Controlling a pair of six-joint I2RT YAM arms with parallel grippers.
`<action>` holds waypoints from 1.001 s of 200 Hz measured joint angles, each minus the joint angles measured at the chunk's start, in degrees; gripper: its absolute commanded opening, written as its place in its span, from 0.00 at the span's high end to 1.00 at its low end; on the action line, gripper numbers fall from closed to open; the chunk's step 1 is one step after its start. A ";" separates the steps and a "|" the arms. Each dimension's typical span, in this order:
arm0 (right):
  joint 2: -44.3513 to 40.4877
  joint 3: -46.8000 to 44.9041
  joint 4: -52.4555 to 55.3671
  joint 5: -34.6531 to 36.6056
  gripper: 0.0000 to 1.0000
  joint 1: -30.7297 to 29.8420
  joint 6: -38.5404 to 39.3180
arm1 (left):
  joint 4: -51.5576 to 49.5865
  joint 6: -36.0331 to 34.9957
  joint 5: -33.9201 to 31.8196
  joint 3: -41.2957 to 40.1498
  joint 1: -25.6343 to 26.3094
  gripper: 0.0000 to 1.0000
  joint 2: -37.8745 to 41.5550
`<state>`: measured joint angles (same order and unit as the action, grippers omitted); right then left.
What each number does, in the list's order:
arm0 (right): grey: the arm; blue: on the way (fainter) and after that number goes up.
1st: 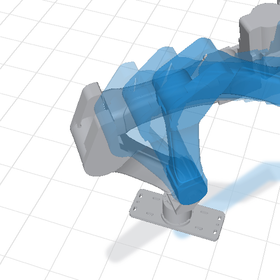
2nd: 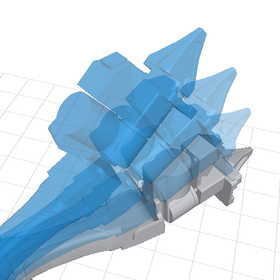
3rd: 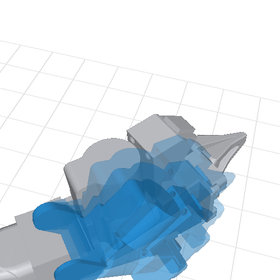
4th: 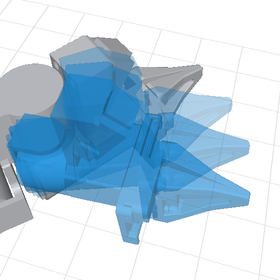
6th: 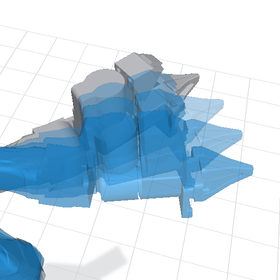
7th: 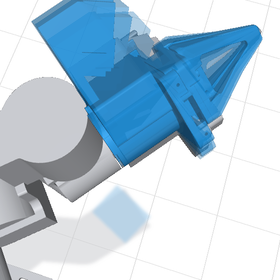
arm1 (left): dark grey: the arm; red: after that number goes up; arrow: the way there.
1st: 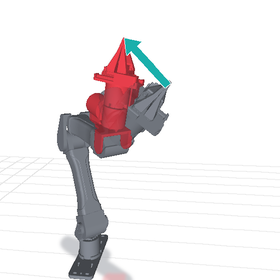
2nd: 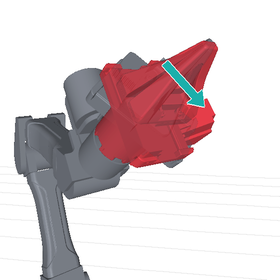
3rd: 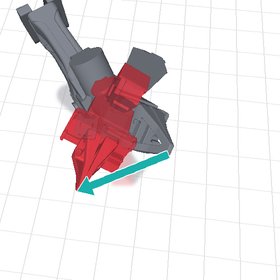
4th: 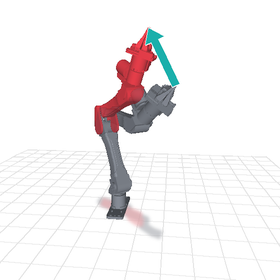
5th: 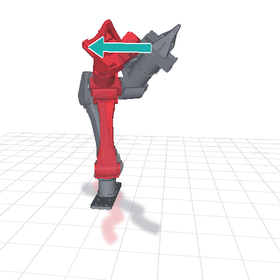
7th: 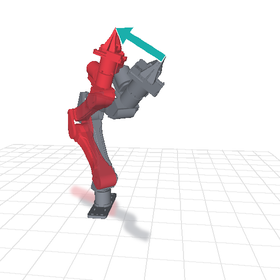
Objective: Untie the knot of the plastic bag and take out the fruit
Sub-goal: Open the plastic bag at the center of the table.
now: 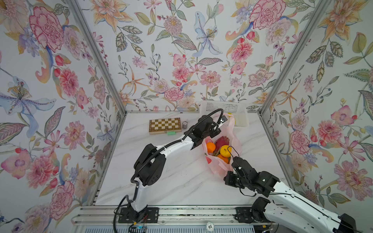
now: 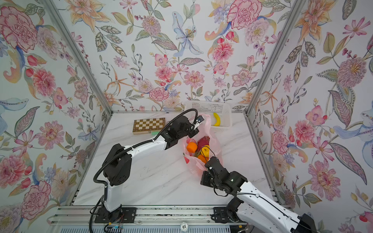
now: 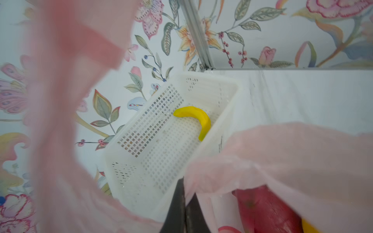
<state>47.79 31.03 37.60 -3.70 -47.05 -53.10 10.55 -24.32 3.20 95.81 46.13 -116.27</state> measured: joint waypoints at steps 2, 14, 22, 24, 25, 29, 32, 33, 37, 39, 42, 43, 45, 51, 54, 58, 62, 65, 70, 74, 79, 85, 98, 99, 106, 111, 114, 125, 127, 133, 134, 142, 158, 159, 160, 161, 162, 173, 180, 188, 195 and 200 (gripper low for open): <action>0.28 -0.24 -0.26 0.02 1.00 -0.44 -0.15 | 0.00 0.22 -0.20 0.28 0.00 1.00 0.00; 2.86 -1.79 -1.36 -0.39 1.00 -3.32 -0.81 | 0.15 1.81 -0.92 2.19 -0.09 1.00 0.00; 4.59 -2.12 -1.46 -0.35 0.98 -4.70 -1.14 | 0.20 2.84 -0.92 2.64 -0.09 0.98 0.00; 4.85 -2.14 -1.44 -0.35 0.97 -4.92 -1.22 | 0.20 3.13 -0.94 2.64 -0.09 0.94 0.00; 5.07 -2.16 -1.40 -0.33 0.96 -5.14 -1.22 | 0.15 3.28 -0.94 2.64 -0.09 0.92 0.00; 5.62 -2.16 -1.42 -0.26 0.94 -5.60 -1.38 | -0.02 3.67 -0.92 2.64 -0.09 0.84 0.00; 5.88 -2.16 -1.44 -0.22 0.92 -5.90 -1.40 | -0.13 4.09 -0.87 2.62 -0.09 0.78 0.00; 5.88 -2.16 -1.44 -0.22 0.92 -5.90 -1.40 | -0.20 4.20 -0.87 2.60 -0.09 0.77 0.00; 5.97 -2.12 -1.44 -0.02 0.82 -6.29 -1.55 | -0.31 4.61 -0.83 2.45 -0.09 0.70 0.00; 5.97 -2.12 -1.44 0.09 0.78 -6.38 -1.57 | -0.39 4.74 -0.81 2.36 -0.09 0.66 0.00; 5.81 -2.10 -1.38 0.26 0.72 -6.54 -1.77 | -0.46 5.18 -0.68 2.14 -0.09 0.60 0.00; 5.75 -2.10 -1.33 0.33 0.70 -6.58 -1.60 | -0.44 5.42 -0.66 2.03 -0.09 0.58 0.00; 5.60 -2.10 -1.29 0.57 0.66 -6.62 -2.14 | -0.44 5.70 -0.59 1.86 -0.09 0.54 0.02; 4.94 -1.97 -1.01 1.05 0.57 -6.64 -2.23 | -0.44 6.43 -0.42 1.46 -0.09 0.48 0.09; 4.63 -1.84 -0.85 1.27 0.54 -6.71 -2.16 | -0.44 6.93 -0.28 1.27 -0.09 0.46 0.11; 3.78 -1.49 -0.50 1.86 0.48 -6.71 -2.38 | -0.55 7.54 -0.09 0.74 -0.09 0.45 0.24; 2.97 -1.20 -0.26 2.40 0.43 -6.71 -2.78 | -0.72 7.93 0.26 0.31 -0.09 0.44 0.42; 2.19 -0.85 -0.02 2.82 0.40 -6.64 -2.32 | -0.92 8.61 0.61 -0.13 -0.09 0.43 0.55; 0.81 0.00 0.57 3.63 0.35 -6.49 -2.36 | -1.36 9.11 1.14 -0.79 -0.09 0.43 0.87; -0.20 0.52 0.76 4.22 0.33 -6.40 -2.84 | -1.68 9.79 1.40 -1.36 -0.09 0.42 1.20; -1.49 1.40 1.09 4.79 0.31 -6.12 -2.38 | -1.92 10.32 1.86 -2.21 -0.09 0.41 1.66; -2.99 2.78 1.42 5.77 0.28 -5.64 -2.19 | -2.25 11.41 2.60 -3.63 -0.09 0.40 2.58; -5.20 5.38 1.79 7.23 0.25 -4.39 -1.77 | -3.41 13.03 3.67 -5.66 -0.09 0.38 4.42; -5.38 5.79 1.79 7.32 0.25 -4.22 -1.60 | -3.50 13.29 3.76 -5.86 -0.09 0.38 4.59; -6.08 7.28 1.84 7.89 0.23 -3.34 -1.07 | -3.93 14.10 4.15 -6.75 -0.09 0.37 5.49; -6.47 8.52 1.84 8.26 0.23 -2.67 -0.61 | -4.39 15.08 4.55 -7.65 -0.09 0.37 6.69; -6.64 9.35 1.95 8.52 0.21 -2.16 0.04 | -4.57 15.69 4.83 -8.17 -0.09 0.36 7.39; -6.75 12.02 2.14 8.94 0.17 -0.76 1.16 | -5.46 16.96 5.46 -9.31 -0.09 0.35 9.38; -6.67 12.76 2.21 8.94 0.17 -0.33 1.77 | -5.57 17.22 5.55 -9.49 -0.09 0.34 9.73; -6.40 14.21 2.32 8.94 0.16 0.48 2.62 | -5.99 18.10 5.66 -10.12 -0.09 0.32 10.88; -6.40 14.21 2.32 8.94 0.16 0.48 2.62 | -5.99 18.10 5.66 -10.12 -0.09 0.32 10.88; -5.88 16.09 2.25 8.92 0.14 1.70 3.87 | -6.51 18.99 5.73 -10.78 -0.09 0.30 12.44; -4.57 19.58 2.03 8.37 0.15 4.24 6.36 | -7.87 20.90 5.79 -12.20 -0.09 0.29 15.45; -4.57 19.58 2.03 8.37 0.15 4.24 6.36 | -8.00 21.05 5.79 -12.26 -0.09 0.29 15.65; -4.46 19.85 2.01 8.31 0.15 4.46 6.47 | -8.09 21.14 5.79 -12.31 -0.09 0.29 15.78; -4.42 20.00 1.97 8.26 0.16 4.55 6.58 | -8.17 21.27 5.81 -12.33 -0.09 0.29 15.91; -4.35 20.17 1.92 8.26 0.16 4.68 6.71 | -8.28 21.38 5.81 -12.37 -0.09 0.29 16.06; -3.43 21.86 1.33 8.24 0.18 6.27 8.13 | -8.96 22.95 6.01 -13.25 -0.09 0.30 17.59; -2.84 22.47 0.98 8.46 0.19 7.26 8.72 | -9.25 23.98 6.40 -14.14 -0.09 0.30 18.60; -1.99 22.95 0.70 8.87 0.18 8.35 9.22 | -9.44 24.94 6.88 -15.28 -0.02 0.31 19.61; -1.09 23.23 0.57 9.33 0.17 9.40 9.66 | -9.70 26.05 7.10 -16.74 0.22 0.31 20.72; -0.13 23.37 0.42 9.88 0.16 10.27 10.19 | -10.25 26.95 7.17 -17.86 0.42 0.31 21.57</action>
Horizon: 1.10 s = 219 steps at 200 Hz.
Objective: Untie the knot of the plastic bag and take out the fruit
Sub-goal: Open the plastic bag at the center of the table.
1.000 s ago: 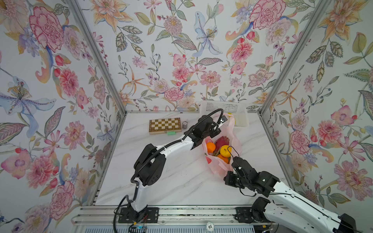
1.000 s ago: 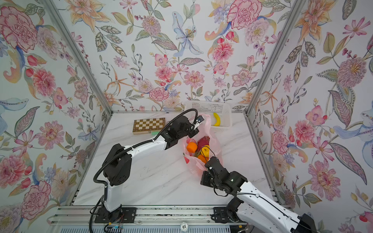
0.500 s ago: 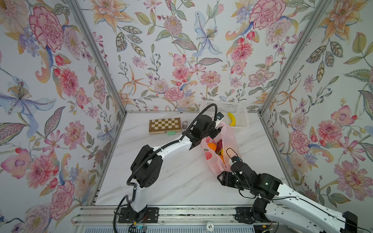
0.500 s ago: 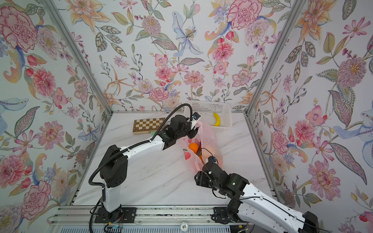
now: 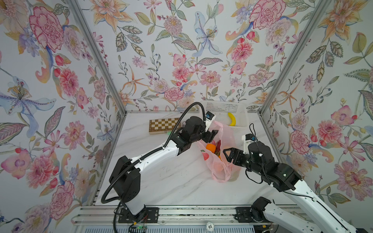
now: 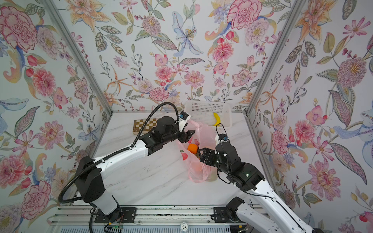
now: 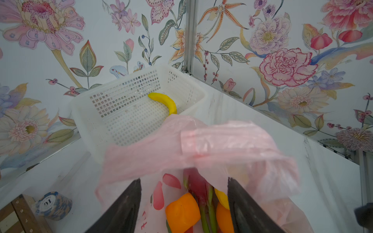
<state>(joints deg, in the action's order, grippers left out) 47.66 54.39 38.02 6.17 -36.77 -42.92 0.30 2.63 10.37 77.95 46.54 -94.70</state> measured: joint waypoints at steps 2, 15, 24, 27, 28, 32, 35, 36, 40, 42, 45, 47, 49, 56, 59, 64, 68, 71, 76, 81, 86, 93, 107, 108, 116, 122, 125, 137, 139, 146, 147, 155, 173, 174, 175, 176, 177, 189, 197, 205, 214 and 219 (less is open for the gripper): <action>0.26 0.00 -0.07 0.26 0.15 0.24 0.24 | -0.20 0.17 0.02 -0.26 0.00 0.31 0.20; 2.75 0.00 -0.17 2.16 0.13 1.57 1.95 | -0.85 1.90 0.17 -2.58 0.52 0.31 1.68; 4.61 0.00 -0.42 3.54 0.08 2.01 3.28 | -1.11 3.13 0.33 -4.33 1.14 0.31 2.62; 5.27 -0.04 -0.61 3.76 0.07 2.05 3.61 | -1.09 3.37 0.37 -4.74 1.31 0.31 2.82; 5.84 -0.07 -0.74 4.02 0.07 2.05 4.17 | -1.07 3.48 0.39 -5.01 1.42 0.31 2.93; 6.69 -0.11 -1.05 4.39 0.05 2.05 4.48 | -1.09 3.93 0.61 -5.77 1.73 0.29 3.21; 7.52 -0.24 -1.49 4.68 0.04 2.12 5.25 | -0.92 4.20 0.83 -6.38 1.95 0.28 3.43; 7.72 -0.28 -1.60 4.74 0.03 2.12 5.51 | -0.90 4.37 0.92 -6.54 2.01 0.28 3.48; 8.57 -0.59 -2.32 5.05 0.02 2.16 5.84 | -0.79 4.50 1.25 -7.23 2.25 0.28 3.63; 9.01 -0.83 -2.82 5.07 0.01 2.16 6.60 | -0.66 4.72 1.33 -7.50 2.32 0.28 3.67; 9.62 -1.20 -3.50 5.33 0.01 2.16 7.13 | -0.59 4.98 1.55 -8.04 2.43 0.27 3.76; 9.92 -1.40 -3.80 5.44 0.01 2.16 7.23 | -0.59 4.94 1.75 -8.26 2.49 0.26 3.76; 10.29 -1.66 -4.39 5.51 0.01 2.16 8.09 | -0.55 5.01 2.03 -8.48 2.56 0.26 3.76; 11.32 -2.49 -5.44 5.90 0.01 2.23 8.92 | -0.46 4.98 3.26 -9.11 2.67 0.24 3.58; 11.72 -2.89 -6.10 6.12 0.01 2.32 9.68 | -0.46 4.94 3.87 -9.25 2.71 0.23 3.41; 12.68 -3.61 -7.32 6.38 0.01 2.49 10.60 | -0.44 4.76 4.63 -9.25 2.75 0.22 3.06; 13.38 -4.07 -8.20 6.36 0.01 2.80 11.28 | -0.22 4.52 5.25 -9.18 2.78 0.21 2.45; 13.88 -4.37 -8.92 6.40 0.01 3.02 11.76 | -0.15 4.48 5.64 -9.11 2.78 0.21 2.23; 14.64 -4.76 -9.92 6.34 0.01 3.43 12.37 | -0.26 4.26 6.23 -8.59 2.78 0.20 1.25; 15.69 -5.14 -10.99 6.03 0.01 4.24 13.03 | -0.28 3.80 6.58 -8.09 2.78 0.19 0.26; 16.85 -5.46 -12.11 5.97 0.02 5.11 13.66 | -0.26 3.48 7.04 -7.52 2.78 0.18 -0.79; 18.10 -5.70 -13.16 5.68 0.06 6.14 14.36 | -0.26 2.93 7.32 -6.84 2.78 0.16 -2.40; 20.92 -5.77 -14.82 5.57 0.20 8.00 16.09 | -0.48 1.81 7.48 -6.58 2.78 0.15 -4.76; 21.24 -5.77 -14.91 5.66 0.21 8.11 15.87 | -0.63 1.70 7.48 -6.58 2.78 0.15 -4.98; 22.32 -5.77 -15.32 6.05 0.32 8.57 16.52 | -1.20 1.22 7.50 -6.58 2.78 0.17 -6.03; 22.95 -5.77 -15.54 6.38 0.44 8.96 17.20 | -1.75 0.94 7.54 -6.58 2.78 0.19 -6.58; 23.32 -5.77 -15.63 6.51 0.46 9.27 17.05 | -2.05 0.63 7.65 -6.58 2.78 0.22 -6.91; 23.89 -5.77 -15.82 6.67 0.59 10.34 17.97 | -3.41 0.13 8.74 -6.58 2.78 0.33 -7.76; 23.93 -5.77 -15.96 6.60 0.61 10.69 17.64 | -3.61 -0.31 8.90 -6.58 2.78 0.35 -7.85; 23.91 -5.77 -16.28 6.27 0.67 12.02 17.77 | -4.04 -0.39 10.08 -6.73 2.84 0.42 -8.13; 23.91 -5.77 -16.28 6.27 0.67 12.02 17.77 | -4.11 -0.48 10.32 -6.82 2.89 0.43 -8.17; 23.78 -5.77 -16.72 5.70 0.73 13.77 18.12 | -4.00 -0.63 11.85 -7.69 3.04 0.47 -8.20; 22.91 -5.77 -17.11 4.17 0.77 17.42 18.27 | -2.36 -0.24 15.23 -12.61 3.98 0.51 -7.50; 22.84 -5.77 -17.11 4.07 0.77 17.59 18.23 | -2.21 -0.24 15.37 -12.90 4.04 0.50 -7.48; 22.80 -5.77 -17.14 3.85 0.77 17.75 18.23 | -1.99 -0.24 15.56 -13.46 4.13 0.50 -7.41; 22.69 -5.77 -17.14 3.67 0.77 18.08 18.29 | -1.68 -0.22 15.69 -14.19 4.28 0.51 -7.30; 22.69 -5.77 -17.14 3.67 0.77 18.08 18.29 | -1.68 -0.22 15.69 -14.19 4.28 0.50 -7.30; 21.70 -5.86 -17.44 2.25 0.77 21.09 18.27 | -1.38 -0.17 17.11 -19.02 5.88 0.50 -6.19; 21.20 -6.10 -17.77 1.51 0.76 22.75 18.27 | -1.40 -0.24 17.88 -21.73 7.04 0.49 -5.53; 20.76 -6.49 -18.05 0.37 0.74 24.72 18.18 | -1.51 -0.24 18.25 -24.02 8.11 0.48 -4.92; 20.57 -6.88 -18.27 -0.57 0.71 26.51 18.08 | -1.22 -0.28 18.60 -26.14 9.22 0.45 -4.09; 20.50 -7.15 -18.25 -1.22 0.68 27.52 17.90 | -1.07 -0.33 18.73 -26.82 9.62 0.43 -3.69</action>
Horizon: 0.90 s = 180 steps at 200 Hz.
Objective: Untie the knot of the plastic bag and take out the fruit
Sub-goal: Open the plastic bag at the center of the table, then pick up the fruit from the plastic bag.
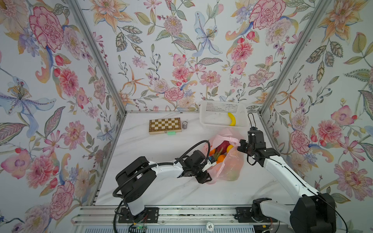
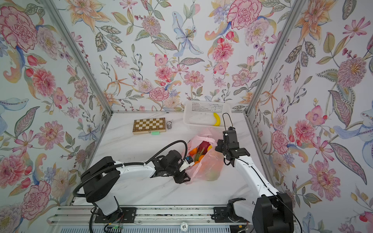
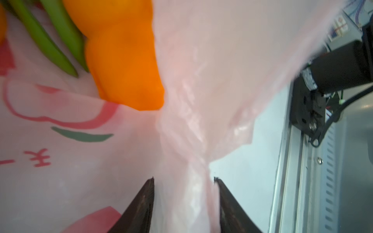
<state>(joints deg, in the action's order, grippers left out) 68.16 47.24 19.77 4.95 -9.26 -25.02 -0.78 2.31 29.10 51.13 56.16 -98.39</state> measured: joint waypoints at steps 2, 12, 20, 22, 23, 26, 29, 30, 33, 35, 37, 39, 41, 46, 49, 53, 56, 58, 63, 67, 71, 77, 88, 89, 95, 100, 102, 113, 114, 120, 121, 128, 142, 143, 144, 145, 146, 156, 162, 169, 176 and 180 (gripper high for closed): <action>-0.02 -0.09 0.00 -0.13 0.67 0.26 0.11 | 0.22 0.09 0.13 -0.39 0.20 0.42 0.24; -0.26 -0.39 0.09 -1.38 0.57 0.87 -0.37 | 0.94 0.00 0.02 -1.31 0.48 0.36 1.27; -0.76 -0.59 0.20 -2.32 0.44 0.79 -0.46 | 1.53 -0.02 -0.79 -1.66 0.48 0.32 2.23; -0.87 -0.61 0.22 -2.54 0.41 0.70 -0.07 | 1.68 0.35 -1.07 -1.68 0.48 0.31 2.56; -1.01 -0.66 0.26 -2.62 0.41 0.63 -0.31 | 1.77 0.33 -1.11 -1.68 0.48 0.31 2.67; -1.38 -0.74 0.31 -2.93 0.36 0.52 -0.90 | 2.12 0.24 -1.64 -1.68 0.48 0.30 3.26; -1.75 -0.85 0.37 -3.08 0.34 0.26 -0.44 | 2.27 0.46 -1.90 -1.68 0.48 0.30 3.50; -1.86 -0.87 0.42 -3.10 0.34 0.20 -0.52 | 2.47 0.37 -2.12 -1.68 0.48 0.30 3.74; -2.49 -0.94 0.70 -3.30 0.30 -0.09 -1.03 | 2.95 0.42 -2.75 -1.68 0.48 0.29 4.33; -2.84 -0.98 0.76 -3.41 0.30 -0.28 -0.70 | 3.06 0.57 -2.91 -1.68 0.48 0.29 4.59; -3.15 -1.03 0.92 -3.48 0.28 -0.44 -0.87 | 3.28 0.52 -3.10 -1.66 0.46 0.29 4.85; -3.63 -1.09 1.03 -3.48 0.27 -0.63 -1.51 | 3.50 0.57 -3.63 -1.66 0.46 0.29 5.22; -4.00 -1.11 1.20 -3.48 0.26 -0.85 -1.11 | 3.72 0.61 -3.89 -1.64 0.46 0.29 5.49; -5.31 -1.27 1.75 -3.50 0.24 -1.51 -1.84 | 4.39 0.70 -4.59 -1.55 0.46 0.28 6.40; -6.14 -1.31 2.01 -3.48 0.22 -1.92 -1.75 | 4.76 0.76 -5.09 -1.55 0.46 0.28 6.82; -7.34 -1.40 2.49 -3.48 0.20 -2.47 -2.40 | 5.16 0.85 -5.77 -1.51 0.46 0.28 7.67; -8.11 -1.51 2.69 -3.45 0.20 -2.84 -2.34 | 5.44 1.01 -6.05 -1.46 0.46 0.28 8.22; -8.61 -1.55 2.75 -3.45 0.18 -3.08 -2.54 | 5.60 1.01 -6.19 -1.44 0.46 0.28 8.50; -9.94 -1.68 3.17 -3.45 0.17 -3.65 -3.04 | 6.03 1.22 -6.97 -1.33 0.42 0.29 9.29; -11.34 -1.88 3.61 -3.23 0.16 -4.35 -3.56 | 6.38 1.40 -7.50 -1.09 0.42 0.29 9.92; -12.57 -2.10 3.87 -3.06 0.16 -5.03 -3.76 | 6.62 1.62 -7.91 -0.81 0.42 0.29 10.40; -14.58 -2.36 4.74 -2.75 0.15 -6.12 -4.66 | 7.04 1.88 -8.76 -0.28 0.42 0.31 10.95; -17.53 -2.62 6.14 -2.10 0.15 -7.96 -5.88 | 7.61 2.25 -9.99 0.85 0.42 0.32 11.43; -17.75 -2.64 6.16 -2.05 0.15 -8.11 -6.03 | 7.65 2.34 -10.05 0.92 0.42 0.32 11.45; -19.17 -2.75 7.08 -1.40 0.15 -9.33 -6.73 | 7.89 2.71 -10.67 1.64 0.42 0.33 11.50; -20.11 -2.80 7.65 -1.01 0.15 -10.36 -7.23 | 8.04 2.84 -11.21 2.08 0.37 0.34 11.50; -20.59 -2.82 8.00 -0.76 0.15 -10.91 -7.56 | 8.04 3.17 -11.56 2.34 0.37 0.35 11.50; -22.14 -2.84 9.31 0.57 0.15 -13.38 -8.98 | 8.11 4.11 -13.27 3.32 0.37 0.39 11.50; -22.27 -2.84 9.51 0.68 0.15 -13.75 -9.20 | 8.09 4.50 -13.53 3.48 0.35 0.40 11.50; -22.71 -2.84 10.03 1.36 0.15 -14.95 -9.84 | 7.91 5.25 -14.91 4.24 0.35 0.44 11.39; -22.80 -2.86 10.21 1.53 0.15 -15.28 -10.03 | 7.91 5.25 -14.91 4.24 0.35 0.44 11.39; -23.04 -3.02 10.84 2.34 0.15 -16.94 -10.82 | 7.74 6.14 -16.55 5.29 0.26 0.47 11.15; -23.02 -3.34 12.11 4.15 0.16 -19.41 -12.55 | 6.67 7.67 -20.24 8.26 0.09 0.49 9.51; -22.95 -3.37 12.15 4.33 0.16 -19.52 -12.70 | 6.54 7.93 -20.81 8.68 0.09 0.49 9.27; -22.91 -3.41 12.20 4.42 0.16 -19.69 -12.81 | 6.54 7.98 -21.03 9.07 0.09 0.49 9.01; -22.84 -3.45 12.24 4.48 0.16 -19.78 -12.90 | 6.49 8.02 -21.20 9.29 0.09 0.49 8.81; -22.80 -3.48 12.26 4.57 0.16 -19.87 -12.96 | 6.47 8.09 -21.40 9.49 0.09 0.49 8.61; -22.10 -3.87 12.83 5.22 0.16 -20.85 -13.92 | 5.42 9.22 -23.93 12.57 -0.02 0.50 5.95; -21.59 -3.93 13.33 5.62 0.16 -21.16 -14.36 | 4.96 9.64 -24.92 13.79 -0.09 0.51 4.72; -20.96 -3.96 13.68 6.08 0.15 -21.44 -14.80 | 4.24 10.01 -25.81 15.08 -0.17 0.51 3.32; -20.44 -3.96 13.88 6.32 0.15 -21.53 -15.10 | 3.15 10.62 -26.77 16.52 -0.28 0.51 1.64; -20.24 -3.96 13.94 6.38 0.15 -21.53 -15.26 | 2.43 10.93 -27.06 17.35 -0.39 0.51 0.81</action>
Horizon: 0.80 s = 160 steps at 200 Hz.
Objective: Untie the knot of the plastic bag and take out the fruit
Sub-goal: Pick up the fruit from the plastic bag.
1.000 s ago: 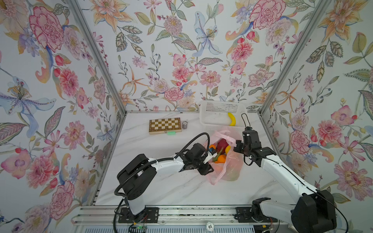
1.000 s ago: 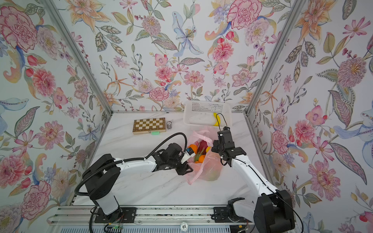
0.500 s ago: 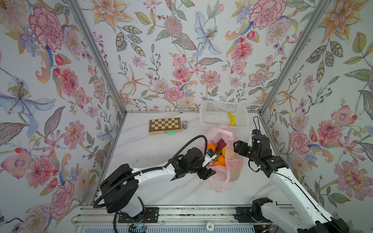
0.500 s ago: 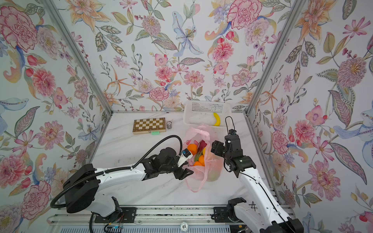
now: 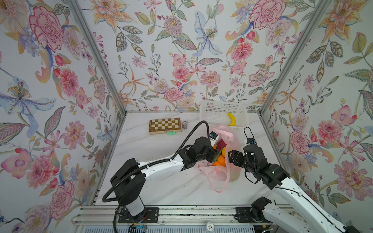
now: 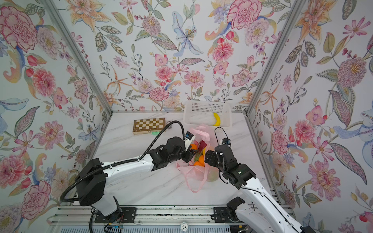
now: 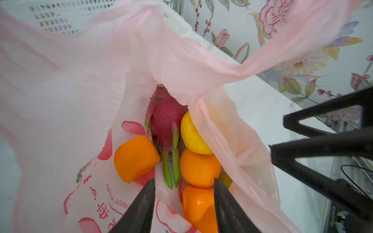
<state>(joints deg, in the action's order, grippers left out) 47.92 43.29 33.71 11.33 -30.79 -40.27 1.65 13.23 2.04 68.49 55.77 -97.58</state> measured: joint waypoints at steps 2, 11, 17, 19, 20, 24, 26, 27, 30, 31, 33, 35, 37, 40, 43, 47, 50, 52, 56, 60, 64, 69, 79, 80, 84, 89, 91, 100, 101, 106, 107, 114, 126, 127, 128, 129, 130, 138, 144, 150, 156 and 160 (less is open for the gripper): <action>0.04 0.00 0.02 0.09 0.15 0.00 -0.07 | -0.28 0.04 -0.17 0.42 -0.02 0.51 -0.48; 0.33 0.00 0.07 0.24 0.14 0.00 -0.39 | -1.99 0.52 -1.07 2.45 -0.24 0.51 -2.54; 0.37 0.00 0.07 0.31 0.14 0.00 -0.68 | -2.91 0.83 -1.51 4.04 -0.33 0.50 -4.09; 0.37 0.00 0.09 0.28 0.14 0.00 -0.74 | -3.63 1.01 -1.75 4.85 -0.44 0.50 -4.76; 0.37 0.00 0.07 0.31 0.14 0.00 -0.79 | -3.78 1.05 -1.84 5.05 -0.44 0.50 -4.96; 0.35 0.00 0.07 0.28 0.14 0.00 -1.01 | -4.52 1.29 -2.34 6.14 -0.55 0.50 -5.86; 0.33 0.00 0.07 0.28 0.14 0.00 -0.98 | -4.92 1.36 -2.49 6.69 -0.61 0.50 -6.45; 0.33 0.00 0.07 0.31 0.14 0.00 -1.01 | -5.20 1.46 -2.58 7.06 -0.63 0.50 -6.80; 0.28 0.00 0.04 0.26 0.14 0.00 -1.14 | -5.62 1.60 -2.84 7.82 -0.74 0.49 -7.61; 0.28 0.00 0.04 0.26 0.13 0.00 -1.22 | -5.73 1.66 -2.93 8.02 -0.79 0.49 -7.82; 0.28 0.00 0.04 0.26 0.13 0.00 -1.22 | -6.19 1.75 -3.04 8.61 -0.83 0.49 -8.15; 0.24 0.00 0.04 0.26 0.13 0.00 -1.22 | -6.49 1.90 -3.28 9.09 -0.92 0.49 -8.79; 0.22 0.00 0.04 0.26 0.13 0.00 -1.31 | -6.64 1.90 -3.45 9.44 -0.98 0.48 -9.14; 0.17 0.00 0.02 0.24 0.13 0.00 -1.55 | -7.30 2.19 -3.93 10.43 -1.18 0.48 -10.12; 0.11 0.00 0.02 0.24 0.13 0.00 -1.60 | -7.48 2.32 -4.07 10.73 -1.22 0.47 -10.43; 0.00 0.00 0.02 0.20 0.13 0.00 -1.73 | -8.17 2.40 -4.39 11.72 -1.51 0.46 -11.47; -0.11 0.00 0.02 0.20 0.13 0.00 -1.81 | -8.41 2.62 -4.52 12.09 -1.60 0.46 -11.87; -0.20 0.00 0.02 0.17 0.13 0.00 -1.84 | -8.57 2.67 -4.68 12.35 -1.70 0.45 -12.20; -0.37 0.00 0.02 0.11 0.13 0.00 -1.99 | -9.16 2.78 -5.01 13.07 -1.90 0.44 -12.85; -0.61 0.00 0.02 0.09 0.13 0.00 -2.08 | -9.73 2.80 -5.31 13.97 -2.21 0.43 -13.84; -0.83 0.00 0.04 0.09 0.13 0.00 -2.19 | -10.01 3.02 -5.51 14.56 -2.36 0.42 -14.43; -1.20 0.00 0.04 0.07 0.13 0.00 -2.27 | -10.73 3.13 -5.70 15.91 -2.82 0.40 -15.82; -1.79 0.00 0.09 0.09 0.12 0.00 -2.34 | -11.47 3.19 -5.88 17.44 -3.37 0.35 -17.51; -1.84 0.00 0.09 0.07 0.12 0.00 -2.36 | -11.56 3.23 -5.90 17.57 -3.41 0.34 -17.64; -1.99 0.00 0.11 0.09 0.12 0.00 -2.47 | -11.85 3.08 -5.95 18.25 -3.63 0.33 -18.45; -2.21 0.00 0.11 0.07 0.12 0.00 -2.49 | -12.26 3.28 -5.95 19.08 -3.91 0.31 -19.37; -2.29 0.00 0.13 0.07 0.12 0.00 -2.49 | -12.55 3.21 -5.95 19.54 -4.04 0.31 -19.71; -2.51 0.00 0.15 0.07 0.12 0.00 -2.64 | -13.14 3.21 -5.92 20.65 -4.42 0.30 -21.18; -2.51 0.00 0.15 0.07 0.12 0.00 -2.64 | -13.14 3.21 -5.92 20.65 -4.42 0.30 -21.18; -2.58 0.00 0.15 0.07 0.11 0.00 -2.67 | -13.53 3.17 -5.84 21.40 -4.59 0.30 -22.01; -2.58 0.00 0.15 0.07 0.12 0.00 -2.67 | -13.62 3.19 -5.81 21.55 -4.68 0.30 -22.23; -2.58 0.00 0.17 0.07 0.12 0.00 -2.67 | -13.68 3.19 -5.66 21.90 -4.81 0.29 -22.80; -2.56 0.00 0.20 0.07 0.11 0.00 -2.67 | -14.19 3.19 -5.44 22.95 -5.16 0.29 -24.35; -2.56 0.00 0.20 0.07 0.11 0.00 -2.67 | -14.25 3.17 -5.44 22.99 -5.18 0.28 -24.44; -2.56 0.00 0.20 0.07 0.11 0.00 -2.67 | -14.38 3.19 -5.46 23.08 -5.20 0.28 -24.55; -2.56 0.00 0.20 0.07 0.11 0.00 -2.67 | -14.56 3.17 -5.44 23.21 -5.22 0.28 -24.70; -2.56 0.00 0.20 0.07 0.11 0.00 -2.67 | -14.60 3.17 -5.44 23.30 -5.22 0.28 -24.79; -2.54 0.00 0.20 0.04 0.11 -0.07 -2.67 | -15.06 3.13 -5.51 23.78 -5.27 0.28 -25.55; -2.54 0.00 0.22 0.07 0.11 -0.52 -2.67 | -15.32 3.10 -5.51 24.13 -5.27 0.28 -25.99; -2.51 0.00 0.22 0.00 0.11 -0.96 -2.67 | -15.54 2.93 -5.51 24.59 -5.27 0.28 -26.64; -2.47 0.00 0.22 -0.20 0.11 -1.29 -2.67 | -15.63 2.84 -5.51 24.85 -5.27 0.28 -27.26; -2.47 0.02 0.20 -0.33 0.11 -1.60 -2.64 | -15.85 2.69 -5.51 25.18 -5.27 0.30 -27.69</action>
<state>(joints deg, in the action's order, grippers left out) 45.45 43.31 33.91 11.00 -32.38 -42.92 -14.20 15.92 -3.46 93.67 50.50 -125.27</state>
